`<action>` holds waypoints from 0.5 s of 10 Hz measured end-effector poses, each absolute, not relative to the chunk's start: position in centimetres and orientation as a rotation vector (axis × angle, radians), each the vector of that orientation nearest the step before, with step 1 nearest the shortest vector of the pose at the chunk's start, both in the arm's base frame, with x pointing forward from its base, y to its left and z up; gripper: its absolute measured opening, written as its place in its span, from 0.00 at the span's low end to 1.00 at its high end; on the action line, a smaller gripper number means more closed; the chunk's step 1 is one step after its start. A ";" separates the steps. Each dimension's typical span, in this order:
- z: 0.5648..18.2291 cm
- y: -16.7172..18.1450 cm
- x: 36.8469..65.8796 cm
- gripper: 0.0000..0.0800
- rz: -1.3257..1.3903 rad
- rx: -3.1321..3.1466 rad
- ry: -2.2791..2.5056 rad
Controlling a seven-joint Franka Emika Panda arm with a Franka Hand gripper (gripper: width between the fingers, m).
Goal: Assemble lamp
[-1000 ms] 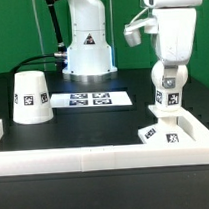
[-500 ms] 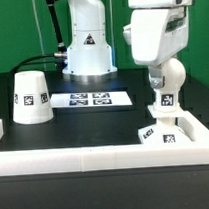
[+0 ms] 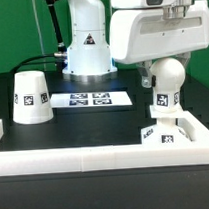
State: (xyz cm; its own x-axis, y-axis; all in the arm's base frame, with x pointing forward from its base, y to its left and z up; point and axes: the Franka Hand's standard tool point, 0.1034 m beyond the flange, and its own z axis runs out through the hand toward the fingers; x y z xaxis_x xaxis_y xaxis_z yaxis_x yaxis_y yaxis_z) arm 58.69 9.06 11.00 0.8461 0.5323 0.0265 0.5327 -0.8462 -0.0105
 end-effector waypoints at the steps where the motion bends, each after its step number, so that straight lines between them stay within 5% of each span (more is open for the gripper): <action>1: 11.0 9.1 58.7 0.72 -0.035 -3.017 -0.809; 5: 11.0 9.2 58.7 0.72 -0.030 -3.095 -0.340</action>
Offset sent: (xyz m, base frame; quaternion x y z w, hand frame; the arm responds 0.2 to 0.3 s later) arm 0.0000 0.0000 0.0000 0.0000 0.0000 0.1938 0.9810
